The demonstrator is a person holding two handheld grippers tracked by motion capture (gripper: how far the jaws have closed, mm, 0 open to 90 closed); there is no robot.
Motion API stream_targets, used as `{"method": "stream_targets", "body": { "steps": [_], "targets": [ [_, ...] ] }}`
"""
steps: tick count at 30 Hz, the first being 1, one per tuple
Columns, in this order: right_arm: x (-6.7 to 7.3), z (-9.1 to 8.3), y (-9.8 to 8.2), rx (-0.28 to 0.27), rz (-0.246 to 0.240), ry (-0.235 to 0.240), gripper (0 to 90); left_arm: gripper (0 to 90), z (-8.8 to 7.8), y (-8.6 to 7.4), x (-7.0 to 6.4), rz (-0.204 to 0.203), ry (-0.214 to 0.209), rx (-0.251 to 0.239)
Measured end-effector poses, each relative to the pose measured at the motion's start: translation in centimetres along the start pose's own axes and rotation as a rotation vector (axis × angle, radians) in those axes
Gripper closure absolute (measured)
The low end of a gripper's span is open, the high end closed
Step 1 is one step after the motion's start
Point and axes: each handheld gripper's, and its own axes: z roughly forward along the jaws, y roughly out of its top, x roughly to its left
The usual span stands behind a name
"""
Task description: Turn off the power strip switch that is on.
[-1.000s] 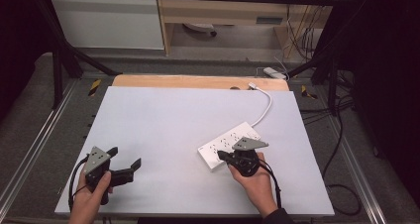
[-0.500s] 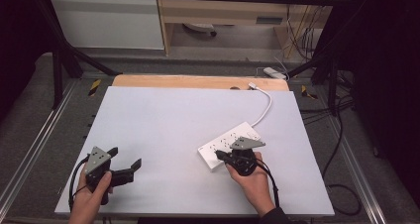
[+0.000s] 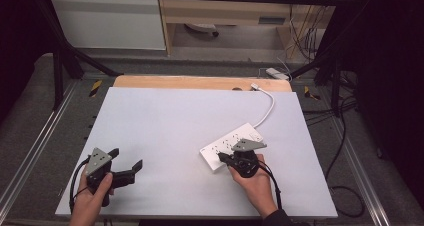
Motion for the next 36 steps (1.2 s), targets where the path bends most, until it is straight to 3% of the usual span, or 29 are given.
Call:
{"method": "stream_targets", "body": {
  "steps": [8,36],
  "targets": [
    [-0.1,0.5,-0.4,0.026,0.007,-0.006,90.0,6.1,0.0,0.0,-0.1,0.001,-0.001,-0.005],
    [-0.2,1.2,-0.8,0.037,-0.001,-0.011,90.0,6.1,0.1,0.0,-0.1,0.007,-0.006,0.007]
  ]
}}
